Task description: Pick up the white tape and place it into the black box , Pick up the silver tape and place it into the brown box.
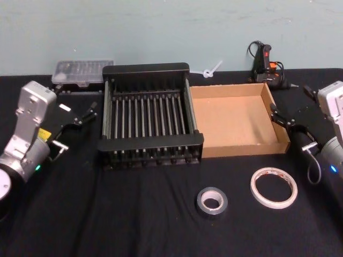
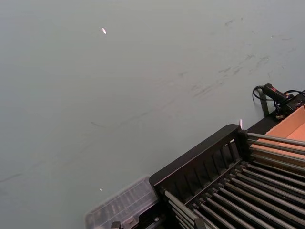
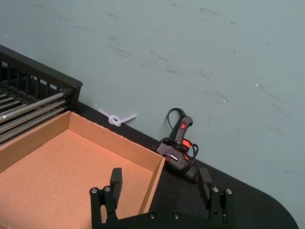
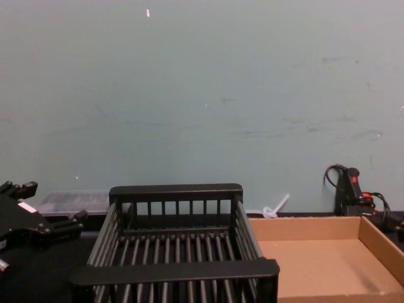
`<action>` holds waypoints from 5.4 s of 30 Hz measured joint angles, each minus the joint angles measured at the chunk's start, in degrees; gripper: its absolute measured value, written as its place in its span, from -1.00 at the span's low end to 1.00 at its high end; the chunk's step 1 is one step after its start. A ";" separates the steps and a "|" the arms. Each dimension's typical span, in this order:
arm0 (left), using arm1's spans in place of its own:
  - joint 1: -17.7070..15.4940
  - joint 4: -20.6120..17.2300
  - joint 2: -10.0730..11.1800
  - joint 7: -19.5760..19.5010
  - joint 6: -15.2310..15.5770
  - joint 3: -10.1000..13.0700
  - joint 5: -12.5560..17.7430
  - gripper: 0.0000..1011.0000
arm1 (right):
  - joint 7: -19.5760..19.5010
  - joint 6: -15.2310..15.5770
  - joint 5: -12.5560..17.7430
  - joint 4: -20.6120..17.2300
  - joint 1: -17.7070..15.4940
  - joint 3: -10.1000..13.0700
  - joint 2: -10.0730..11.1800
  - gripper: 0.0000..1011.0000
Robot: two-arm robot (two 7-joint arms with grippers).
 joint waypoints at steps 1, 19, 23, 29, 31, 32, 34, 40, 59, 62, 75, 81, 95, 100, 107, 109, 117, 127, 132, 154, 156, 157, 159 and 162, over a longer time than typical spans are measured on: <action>0.00 0.00 0.00 0.00 0.00 0.00 0.00 0.98 | 0.00 0.00 0.00 0.00 0.00 0.00 0.01 0.98; 0.00 0.00 0.00 0.00 0.00 0.00 0.00 0.98 | 0.00 0.00 0.00 0.00 0.00 0.00 0.00 0.98; 0.00 0.00 0.00 0.00 0.00 0.00 0.00 0.98 | 0.00 0.00 0.00 0.00 0.00 0.00 0.00 0.98; 0.00 0.00 0.00 0.00 0.00 0.00 0.00 0.98 | 0.00 0.00 0.00 0.00 0.00 0.00 0.00 0.98; 0.00 0.00 0.00 0.00 0.00 0.00 0.00 0.98 | 0.00 0.00 0.00 0.00 0.00 0.00 0.01 0.98; 0.00 0.00 0.00 0.00 0.00 0.00 0.00 0.98 | 0.00 0.00 0.00 0.00 0.00 0.00 0.00 0.98; 0.00 0.00 0.00 0.00 0.00 0.00 0.00 0.98 | 0.00 0.00 0.00 0.00 0.00 0.00 0.00 0.98; 0.00 0.00 0.00 0.00 0.00 0.00 0.00 0.98 | 0.00 0.00 0.00 0.00 0.00 0.00 0.00 0.98; 0.00 0.00 0.00 0.00 0.00 0.00 0.00 0.98 | 3.62 2.67 3.17 -7.71 -5.39 5.60 2.98 0.98; 0.00 0.00 0.00 0.00 0.00 0.00 0.00 0.98 | 4.52 3.38 4.41 -10.28 -7.50 7.01 4.20 0.98; 0.00 0.00 0.00 0.00 0.00 0.00 0.00 0.98 | 9.35 5.37 9.31 -19.54 -17.32 12.01 8.78 0.98; 0.00 0.00 0.00 0.00 0.00 0.00 0.00 0.98 | 12.77 7.37 11.59 -21.22 -20.19 12.90 9.91 0.98; 0.00 0.00 0.00 0.00 0.00 0.00 0.00 0.98 | 18.64 8.06 11.29 -22.57 -24.53 13.10 11.75 0.98; 0.00 0.00 0.00 0.00 0.00 0.00 0.00 0.98 | 20.53 8.88 11.14 -23.14 -25.83 13.17 12.17 0.98; 0.00 0.00 0.00 0.00 0.00 0.00 0.00 0.98 | 21.83 11.73 10.23 -22.70 -25.66 12.40 11.68 0.98; 0.00 0.00 0.00 0.00 0.00 0.00 0.00 0.98 | 22.01 12.95 9.88 -22.31 -25.19 12.07 11.27 0.98; 0.00 0.00 0.00 0.00 0.00 0.00 0.00 0.98 | 23.94 16.48 9.61 -21.24 -23.79 11.41 10.06 0.98; 0.00 0.00 0.00 0.00 0.00 0.00 0.00 0.98 | 26.28 18.36 8.94 -20.61 -23.30 10.98 8.97 0.98; 0.00 0.00 0.00 0.00 0.00 0.00 0.00 0.98 | 27.03 19.18 8.88 -20.11 -22.92 10.71 8.62 0.98; 0.00 0.00 0.00 0.00 0.00 0.00 0.00 0.98 | 27.44 20.92 8.95 -17.38 -20.81 9.43 6.80 0.98; 0.00 0.00 0.00 0.00 0.00 0.00 0.00 0.98 | 27.43 20.98 8.96 -17.32 -20.76 9.41 6.76 0.98; 0.00 0.00 0.00 0.00 0.00 0.00 0.00 0.98 | 27.40 21.03 8.98 -17.29 -20.74 9.41 6.73 0.98; 0.00 0.00 0.00 0.00 0.00 0.00 0.00 0.98 | 27.38 21.08 9.00 -17.24 -20.71 9.39 6.69 0.98; 0.00 0.00 0.00 0.00 0.00 0.00 0.00 0.98 | 27.31 21.10 9.00 -17.14 -20.67 9.33 6.64 0.98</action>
